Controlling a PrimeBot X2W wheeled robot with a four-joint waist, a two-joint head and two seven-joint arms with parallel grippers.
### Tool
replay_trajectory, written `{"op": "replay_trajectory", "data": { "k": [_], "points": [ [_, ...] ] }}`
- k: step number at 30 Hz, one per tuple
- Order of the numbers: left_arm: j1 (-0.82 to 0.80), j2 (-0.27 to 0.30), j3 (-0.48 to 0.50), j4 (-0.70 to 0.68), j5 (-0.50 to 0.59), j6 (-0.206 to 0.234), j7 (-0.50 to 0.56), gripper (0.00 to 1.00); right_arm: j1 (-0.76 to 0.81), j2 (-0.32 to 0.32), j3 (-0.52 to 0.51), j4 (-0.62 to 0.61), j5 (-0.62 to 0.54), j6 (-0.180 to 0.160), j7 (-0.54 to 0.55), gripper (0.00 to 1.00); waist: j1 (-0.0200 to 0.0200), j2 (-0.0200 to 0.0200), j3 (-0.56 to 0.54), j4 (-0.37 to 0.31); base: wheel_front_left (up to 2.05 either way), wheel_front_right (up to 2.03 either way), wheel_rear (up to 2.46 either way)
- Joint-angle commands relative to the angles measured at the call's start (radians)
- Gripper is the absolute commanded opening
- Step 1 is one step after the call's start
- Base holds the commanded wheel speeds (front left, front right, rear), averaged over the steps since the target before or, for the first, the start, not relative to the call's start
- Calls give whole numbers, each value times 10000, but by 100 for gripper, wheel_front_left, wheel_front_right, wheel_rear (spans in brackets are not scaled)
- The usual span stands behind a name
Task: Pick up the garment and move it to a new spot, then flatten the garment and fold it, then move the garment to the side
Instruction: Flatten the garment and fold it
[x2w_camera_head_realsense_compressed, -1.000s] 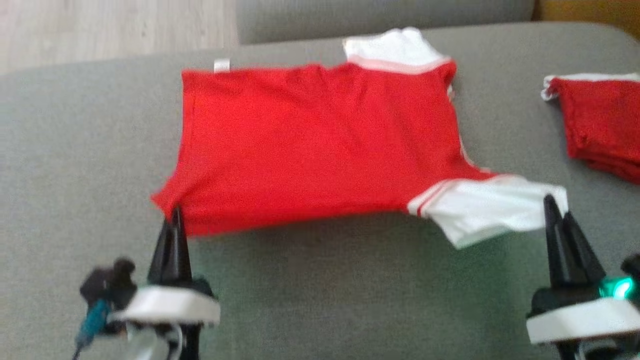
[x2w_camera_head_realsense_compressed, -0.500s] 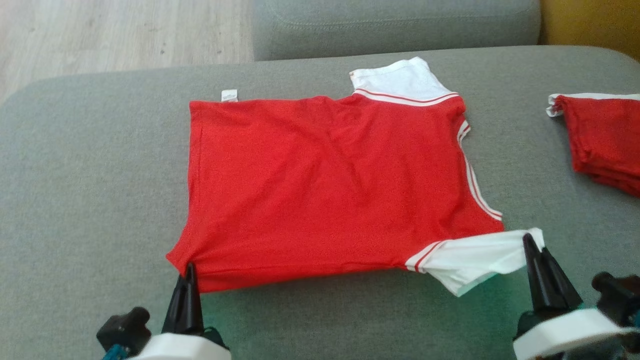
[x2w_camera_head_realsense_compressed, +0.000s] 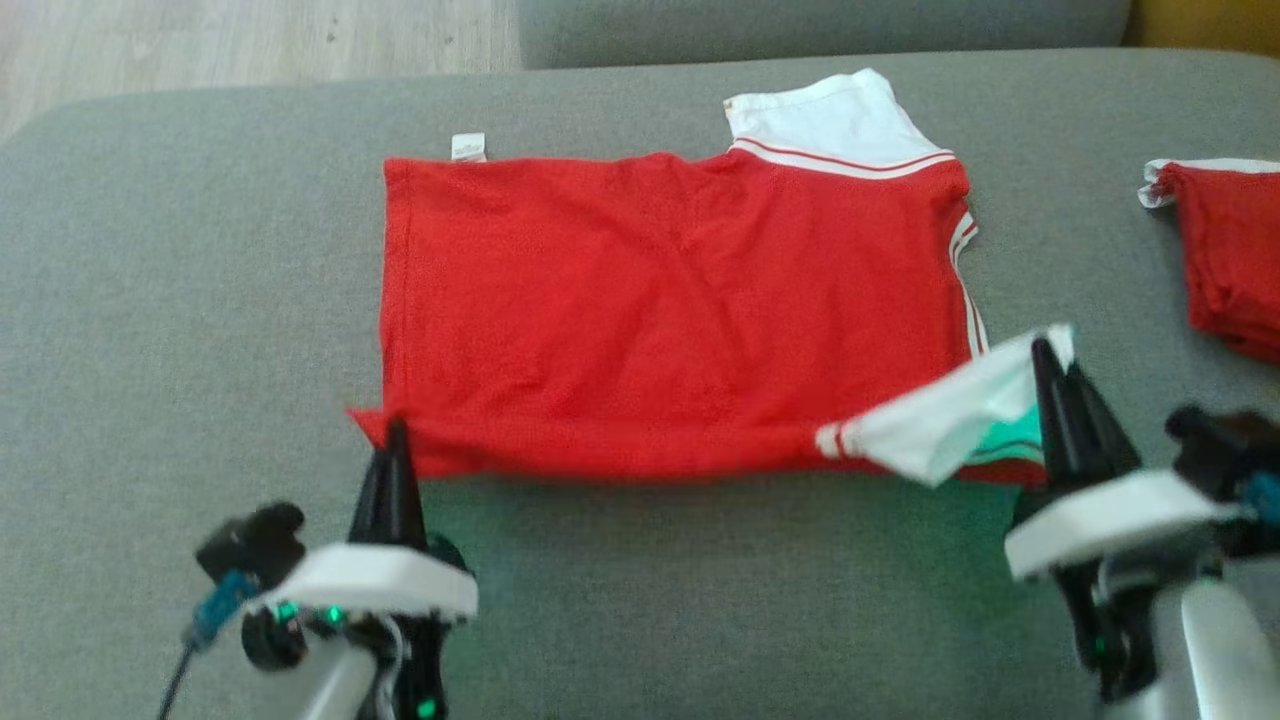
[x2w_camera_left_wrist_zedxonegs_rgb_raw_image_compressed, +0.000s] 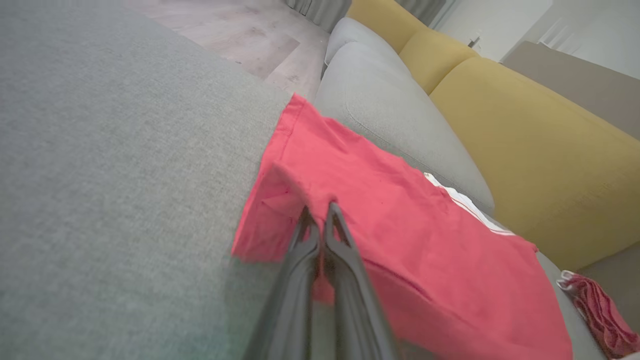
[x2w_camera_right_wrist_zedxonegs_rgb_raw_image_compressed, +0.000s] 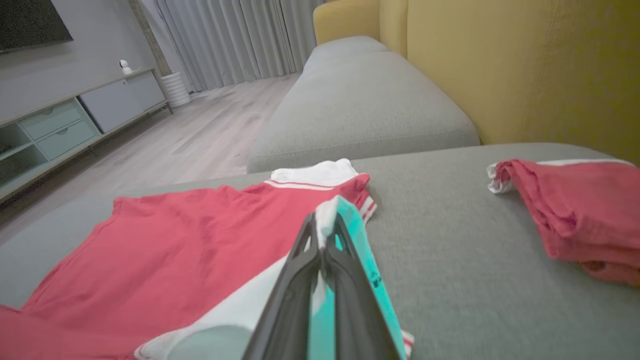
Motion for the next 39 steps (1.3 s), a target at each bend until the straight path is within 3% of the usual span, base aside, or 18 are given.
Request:
{"op": "replay_trajectory", "data": {
  "k": [1,9,21,22,23,24,25,33,39],
  "points": [
    [-605,10,442,-163,-69,31,14,0,-677,-74,117,-173,-68,-7,-122,0,-1,-1,89,14,0,0,0],
    [-1930,-157,486,1121,-51,185,318,0,-2826,-74,-19,1878,-636,-7,-67,0,-1,-1,461,15,0,0,0],
    [-3059,-235,255,2345,221,-101,198,2,-4598,-74,225,4601,-696,-7,-543,0,-1,-1,774,118,0,0,0],
    [-3140,-240,244,2415,269,-99,140,31,-4738,-74,250,4799,-678,-7,-633,24,-1,-1,790,127,0,0,0],
    [-3200,-255,244,2476,293,-104,86,91,-4875,-74,307,4996,-644,-7,-727,80,-1,-1,802,134,0,0,0],
    [-3200,-255,244,2476,293,-104,86,91,-4875,-74,307,4996,-644,-7,-727,80,-1,-1,802,134,0,0,0],
    [-3245,-263,251,2528,321,-94,27,100,-5009,-74,362,5205,-620,-7,-810,100,-1,-1,809,139,0,0,0],
    [-2838,-167,334,2323,375,-99,-287,100,-5983,-74,513,6418,-459,-7,-1774,100,-1,-1,757,221,0,0,0],
    [-1728,174,332,1483,307,-21,-242,100,-5769,-74,318,6248,-663,-7,-2213,100,-1,-1,488,180,0,0,0]
  ]
}}
